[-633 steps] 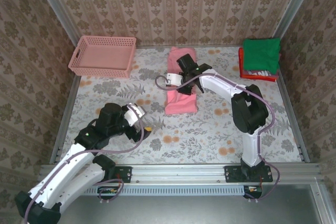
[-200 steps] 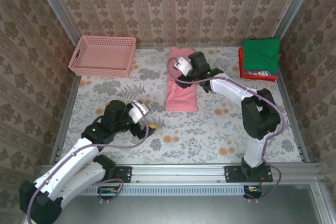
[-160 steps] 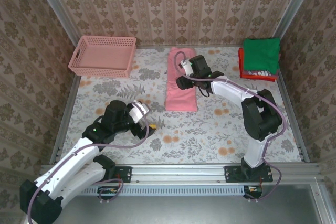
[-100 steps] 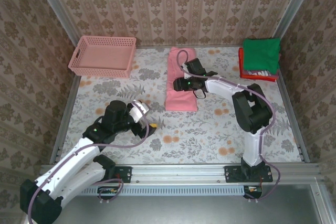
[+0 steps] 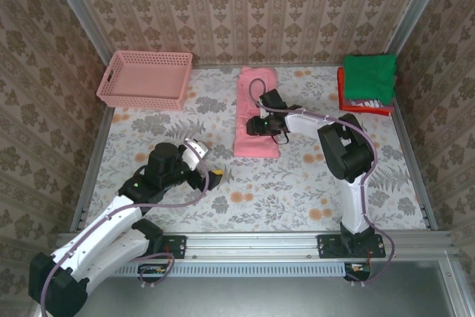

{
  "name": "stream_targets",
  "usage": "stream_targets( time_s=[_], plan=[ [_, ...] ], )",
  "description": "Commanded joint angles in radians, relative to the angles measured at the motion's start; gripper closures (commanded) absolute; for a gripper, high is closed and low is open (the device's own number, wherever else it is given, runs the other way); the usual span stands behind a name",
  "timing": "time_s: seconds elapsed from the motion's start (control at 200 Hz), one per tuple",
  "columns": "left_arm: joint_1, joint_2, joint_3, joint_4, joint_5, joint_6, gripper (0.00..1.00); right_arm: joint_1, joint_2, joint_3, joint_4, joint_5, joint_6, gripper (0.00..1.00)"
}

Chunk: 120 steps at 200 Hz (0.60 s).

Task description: Fold and stack the t-shirts

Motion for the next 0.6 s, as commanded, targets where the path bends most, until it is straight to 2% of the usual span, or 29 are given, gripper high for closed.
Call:
stream_targets(
  time_s=[0.0,0.215,0.4,0.525,0.595],
  plan=[
    [0.009,-0.005,-0.014,0.038,-0.018,-0.039,0.0,0.005,-0.061,-0.125,-0.037,-0.03,0.046,0.5],
    [0.009,-0.003,-0.027,0.058,-0.027,-0.054,0.0,0.037,-0.219,-0.359,-0.025,-0.065,0.058,0.51],
    [0.009,0.03,-0.021,0.095,-0.018,-0.058,0.0,0.097,-0.382,-0.452,-0.046,-0.075,0.065,0.49],
    [0.009,0.049,-0.01,0.097,-0.007,-0.048,0.0,0.102,-0.496,-0.441,-0.092,-0.034,-0.068,0.42],
    [0.009,0.046,-0.007,0.088,-0.01,-0.037,0.0,0.11,-0.556,-0.43,-0.117,-0.006,-0.218,0.39]
  ],
)
